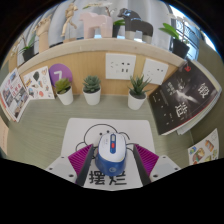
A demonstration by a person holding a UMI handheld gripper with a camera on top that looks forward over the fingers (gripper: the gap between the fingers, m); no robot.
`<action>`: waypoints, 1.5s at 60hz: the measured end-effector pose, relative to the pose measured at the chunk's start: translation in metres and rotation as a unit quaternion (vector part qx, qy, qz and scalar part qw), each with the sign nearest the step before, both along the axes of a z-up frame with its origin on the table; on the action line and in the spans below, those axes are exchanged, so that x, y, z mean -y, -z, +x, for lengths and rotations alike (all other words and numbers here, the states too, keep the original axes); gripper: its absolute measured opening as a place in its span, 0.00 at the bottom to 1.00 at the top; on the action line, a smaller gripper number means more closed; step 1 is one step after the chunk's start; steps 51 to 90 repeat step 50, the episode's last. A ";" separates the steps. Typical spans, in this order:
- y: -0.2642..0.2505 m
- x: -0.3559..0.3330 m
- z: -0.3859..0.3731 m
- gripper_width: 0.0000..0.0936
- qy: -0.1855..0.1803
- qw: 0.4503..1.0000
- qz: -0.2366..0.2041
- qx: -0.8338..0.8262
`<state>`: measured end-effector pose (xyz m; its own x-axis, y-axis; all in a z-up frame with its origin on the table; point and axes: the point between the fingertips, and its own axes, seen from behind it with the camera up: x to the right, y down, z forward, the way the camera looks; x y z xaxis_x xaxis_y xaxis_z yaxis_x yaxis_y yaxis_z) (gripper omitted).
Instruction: Arrange mouse
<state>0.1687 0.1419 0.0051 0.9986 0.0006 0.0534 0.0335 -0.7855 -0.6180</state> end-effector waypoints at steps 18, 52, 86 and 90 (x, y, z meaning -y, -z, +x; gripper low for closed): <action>-0.176 0.079 -0.037 0.85 0.019 0.991 0.131 -0.003; -0.227 0.258 -0.095 0.85 0.024 0.986 0.167 0.009; -0.227 0.258 -0.095 0.85 0.024 0.986 0.167 0.009; -0.227 0.258 -0.095 0.85 0.024 0.986 0.167 0.009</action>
